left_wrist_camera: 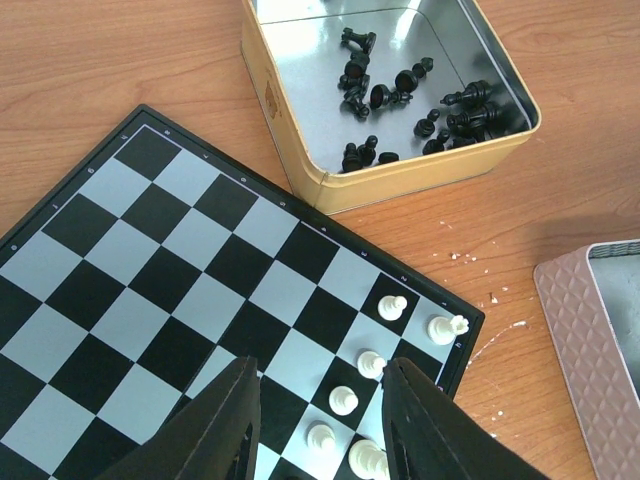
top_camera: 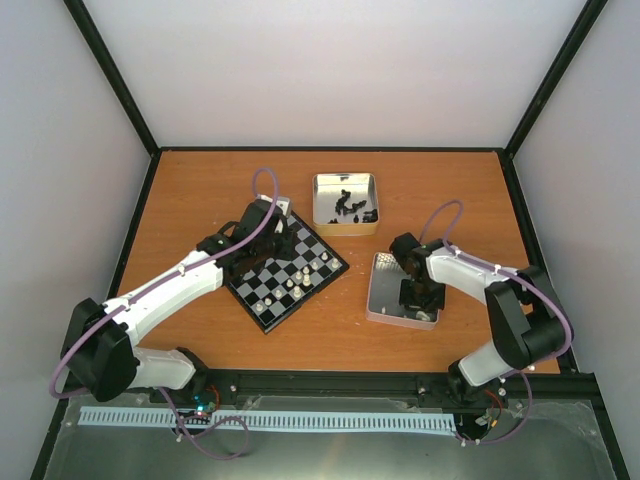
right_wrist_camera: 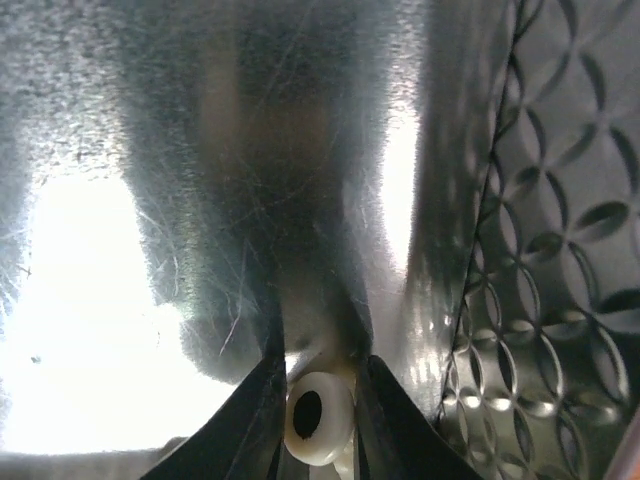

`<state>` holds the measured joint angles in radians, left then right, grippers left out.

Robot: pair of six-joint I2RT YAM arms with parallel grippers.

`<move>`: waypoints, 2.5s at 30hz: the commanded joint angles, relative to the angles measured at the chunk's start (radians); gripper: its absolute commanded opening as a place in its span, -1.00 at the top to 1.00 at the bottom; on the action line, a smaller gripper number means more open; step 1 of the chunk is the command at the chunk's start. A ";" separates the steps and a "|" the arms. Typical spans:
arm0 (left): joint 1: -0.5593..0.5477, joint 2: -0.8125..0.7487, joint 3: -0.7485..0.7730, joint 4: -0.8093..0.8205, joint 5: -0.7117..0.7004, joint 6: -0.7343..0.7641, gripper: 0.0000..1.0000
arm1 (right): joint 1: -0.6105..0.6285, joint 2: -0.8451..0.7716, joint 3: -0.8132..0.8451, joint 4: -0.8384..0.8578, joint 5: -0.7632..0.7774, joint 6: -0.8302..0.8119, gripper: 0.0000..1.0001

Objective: Set up the chess pieces on the board
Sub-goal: Pick up the chess piece from the storage box, then place the chess piece on the chessboard.

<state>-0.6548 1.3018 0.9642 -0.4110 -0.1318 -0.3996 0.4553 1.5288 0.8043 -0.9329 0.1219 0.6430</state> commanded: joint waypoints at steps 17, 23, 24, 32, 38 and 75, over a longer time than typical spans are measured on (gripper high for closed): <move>-0.002 -0.038 -0.005 0.054 0.078 0.017 0.27 | -0.038 -0.090 0.124 0.155 -0.097 0.026 0.74; -0.002 -0.039 -0.025 0.120 0.234 0.025 0.22 | -0.071 -0.098 0.135 0.253 -0.213 0.108 0.74; -0.001 -0.034 -0.026 0.134 0.260 0.029 0.20 | -0.081 -0.105 0.133 0.273 -0.255 0.128 0.74; -0.003 -0.051 -0.130 0.409 0.448 0.068 -0.06 | -0.101 -0.125 0.101 0.583 -0.624 0.402 0.74; -0.011 -0.038 -0.201 0.656 0.529 0.060 -0.25 | -0.100 -0.169 0.040 0.833 -0.769 0.687 0.73; -0.020 0.044 -0.111 0.812 0.491 -0.046 0.39 | -0.015 -0.172 -0.044 1.520 -0.855 1.327 0.72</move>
<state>-0.6662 1.3739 0.8513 0.3687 0.3920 -0.4831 0.4328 1.3769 0.7769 0.5652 -0.7269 1.9602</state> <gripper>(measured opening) 0.305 0.141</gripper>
